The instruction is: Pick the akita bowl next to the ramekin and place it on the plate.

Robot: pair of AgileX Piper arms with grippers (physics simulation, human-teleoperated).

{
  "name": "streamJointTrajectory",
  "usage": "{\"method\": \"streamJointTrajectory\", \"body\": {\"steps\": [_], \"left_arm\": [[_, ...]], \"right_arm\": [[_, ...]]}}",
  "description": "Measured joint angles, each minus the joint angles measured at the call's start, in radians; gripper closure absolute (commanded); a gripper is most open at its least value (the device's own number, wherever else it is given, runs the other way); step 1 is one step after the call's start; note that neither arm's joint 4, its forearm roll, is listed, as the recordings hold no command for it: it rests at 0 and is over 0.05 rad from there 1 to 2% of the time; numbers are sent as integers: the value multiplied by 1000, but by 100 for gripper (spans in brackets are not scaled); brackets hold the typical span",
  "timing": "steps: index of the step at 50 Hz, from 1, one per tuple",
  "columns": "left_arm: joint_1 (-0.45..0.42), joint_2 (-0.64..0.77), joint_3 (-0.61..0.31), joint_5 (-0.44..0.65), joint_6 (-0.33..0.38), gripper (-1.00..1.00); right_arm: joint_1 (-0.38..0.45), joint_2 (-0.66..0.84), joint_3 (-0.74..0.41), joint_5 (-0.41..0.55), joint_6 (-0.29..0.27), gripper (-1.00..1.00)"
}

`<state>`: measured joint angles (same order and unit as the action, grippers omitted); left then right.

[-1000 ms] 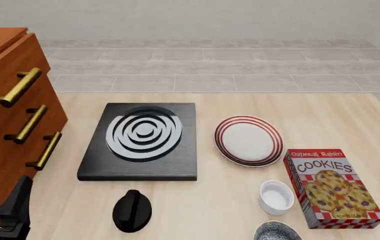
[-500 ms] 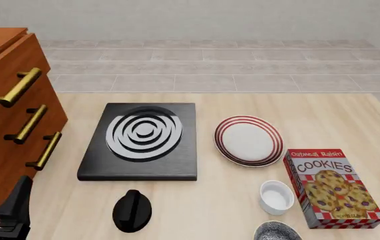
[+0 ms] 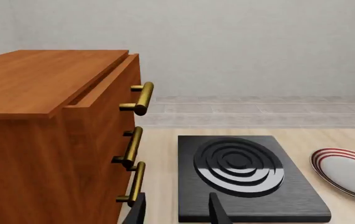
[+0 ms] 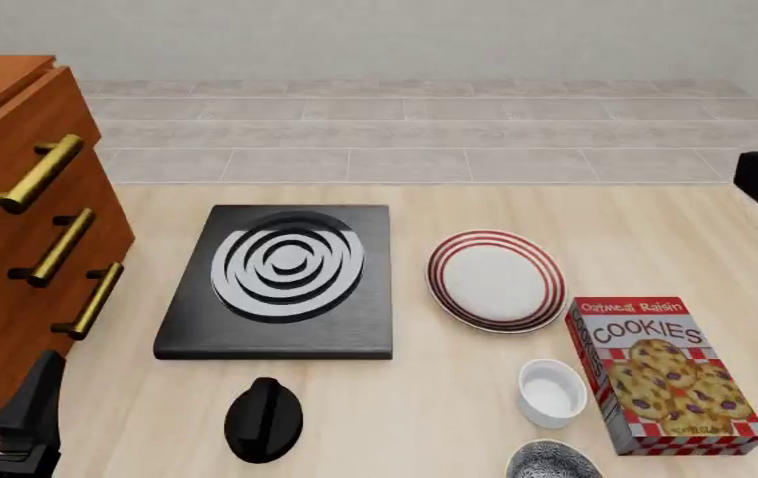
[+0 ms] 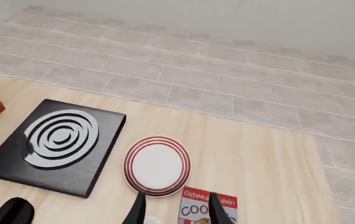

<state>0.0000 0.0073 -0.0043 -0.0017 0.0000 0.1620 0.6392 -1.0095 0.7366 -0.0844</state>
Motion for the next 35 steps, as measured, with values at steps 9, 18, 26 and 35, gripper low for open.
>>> {"method": "streamJointTrajectory", "body": {"steps": [9, 18, 26, 35], "left_arm": [[0, 0, 0, 0, 0, -100], [0, 0, 0, 0, 0, -100], [0, 0, 0, 0, 0, -100], [0, 0, 0, 0, 0, -100]], "right_arm": [[19, 6, 16, 25, 48, -100], [30, 4, 35, 56, 95, -100], [41, -2, 64, 76, 122, -100], [51, -14, 119, 87, 141, -100]]}}
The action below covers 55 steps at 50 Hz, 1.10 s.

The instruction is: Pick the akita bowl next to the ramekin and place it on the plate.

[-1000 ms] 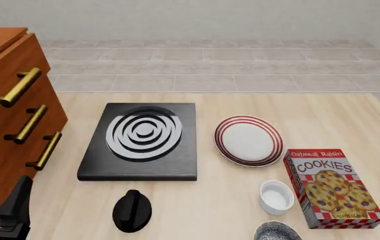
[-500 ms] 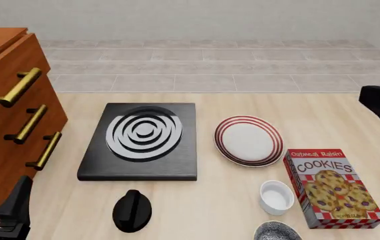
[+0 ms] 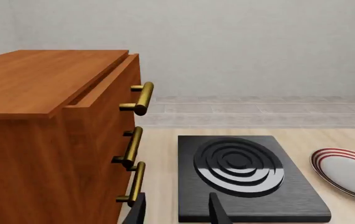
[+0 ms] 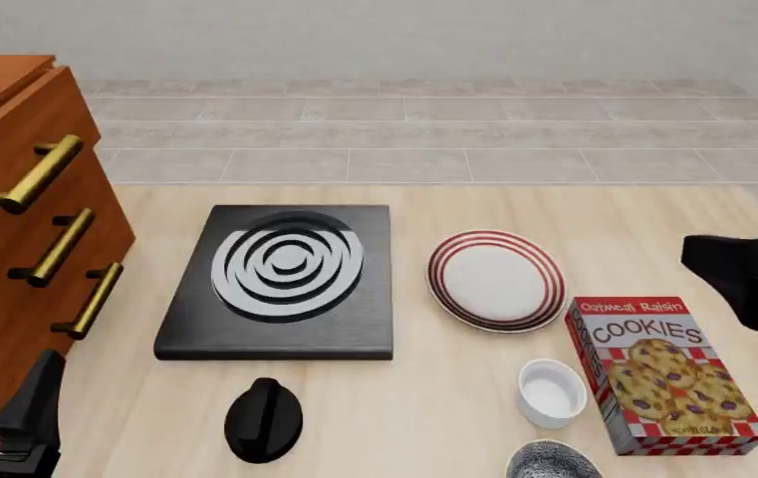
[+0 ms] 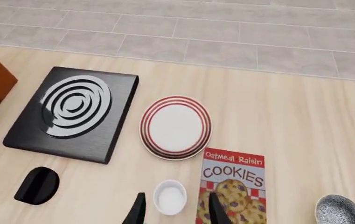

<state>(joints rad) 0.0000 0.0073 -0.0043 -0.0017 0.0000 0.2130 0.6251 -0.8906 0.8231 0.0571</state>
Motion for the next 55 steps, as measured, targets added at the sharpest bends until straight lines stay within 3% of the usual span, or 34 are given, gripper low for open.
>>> {"method": "streamJointTrajectory", "body": {"steps": [55], "left_arm": [[0, 0, 0, 0, 0, -100]], "right_arm": [[44, -57, 283, -8, 101, -100]]}}
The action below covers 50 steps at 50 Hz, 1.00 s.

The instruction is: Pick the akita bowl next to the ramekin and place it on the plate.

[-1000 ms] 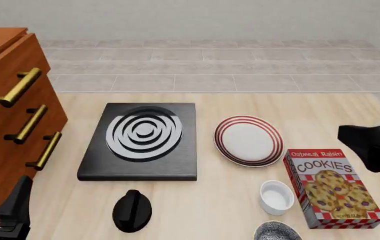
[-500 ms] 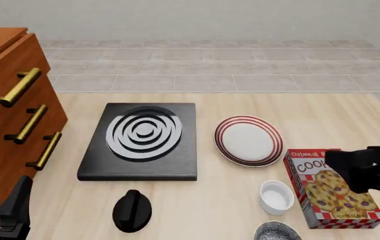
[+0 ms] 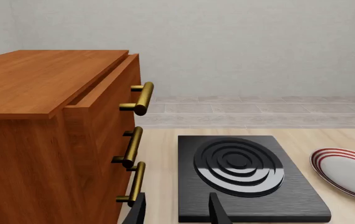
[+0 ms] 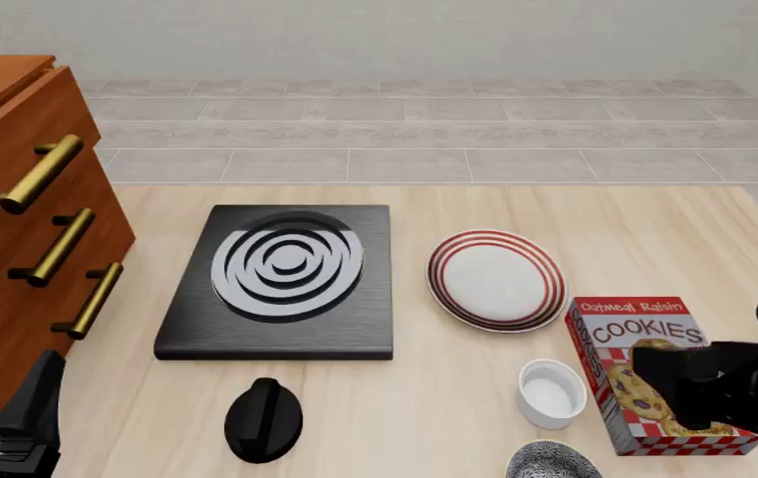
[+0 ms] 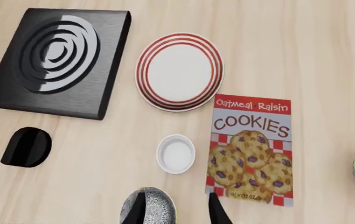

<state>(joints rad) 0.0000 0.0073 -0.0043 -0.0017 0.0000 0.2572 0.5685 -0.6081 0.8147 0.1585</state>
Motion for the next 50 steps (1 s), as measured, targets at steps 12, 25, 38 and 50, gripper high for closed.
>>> {"method": "streamJointTrajectory", "body": {"steps": [12, 25, 38, 50], "left_arm": [[0, 0, 0, 0, 0, -100], [0, 0, 0, 0, 0, -100], [0, 0, 0, 0, 0, -100], [0, 0, 0, 0, 0, -100]], "right_arm": [[-6, -25, 68, -16, 11, -100], [-7, -47, 149, -48, 25, -100], [2, -63, 218, -73, 45, -100], [4, -71, 265, -93, 57, -100]]}}
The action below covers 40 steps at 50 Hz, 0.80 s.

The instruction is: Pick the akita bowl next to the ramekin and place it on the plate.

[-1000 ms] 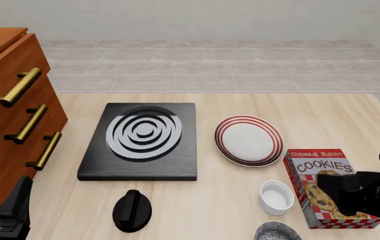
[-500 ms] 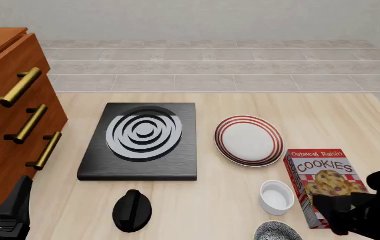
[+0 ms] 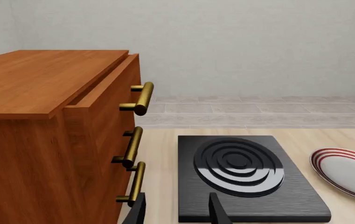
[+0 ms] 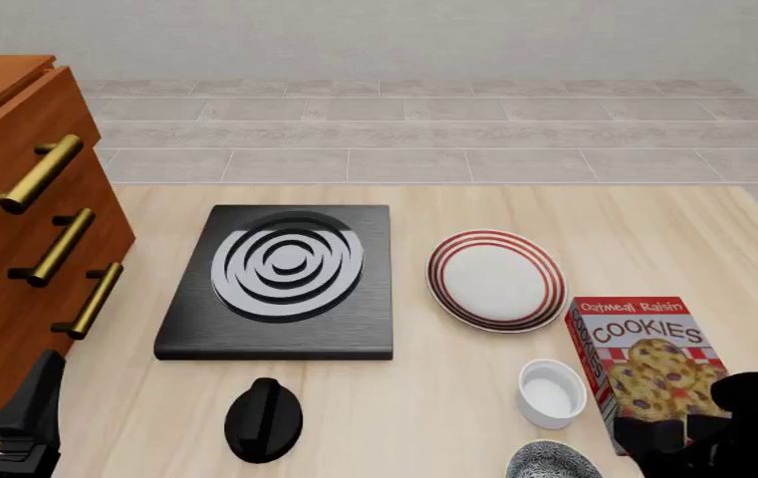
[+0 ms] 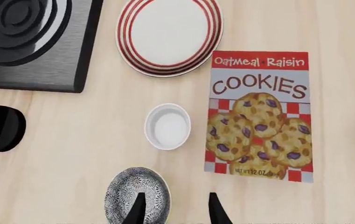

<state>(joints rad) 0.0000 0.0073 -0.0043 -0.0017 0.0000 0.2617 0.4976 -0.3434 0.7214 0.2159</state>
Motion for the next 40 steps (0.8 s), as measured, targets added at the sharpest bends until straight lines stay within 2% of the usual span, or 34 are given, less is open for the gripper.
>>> {"method": "streamJointTrajectory", "body": {"steps": [40], "left_arm": [[0, 0, 0, 0, 0, -100]], "right_arm": [[8, -5, 160, -104, 41, -100]]}}
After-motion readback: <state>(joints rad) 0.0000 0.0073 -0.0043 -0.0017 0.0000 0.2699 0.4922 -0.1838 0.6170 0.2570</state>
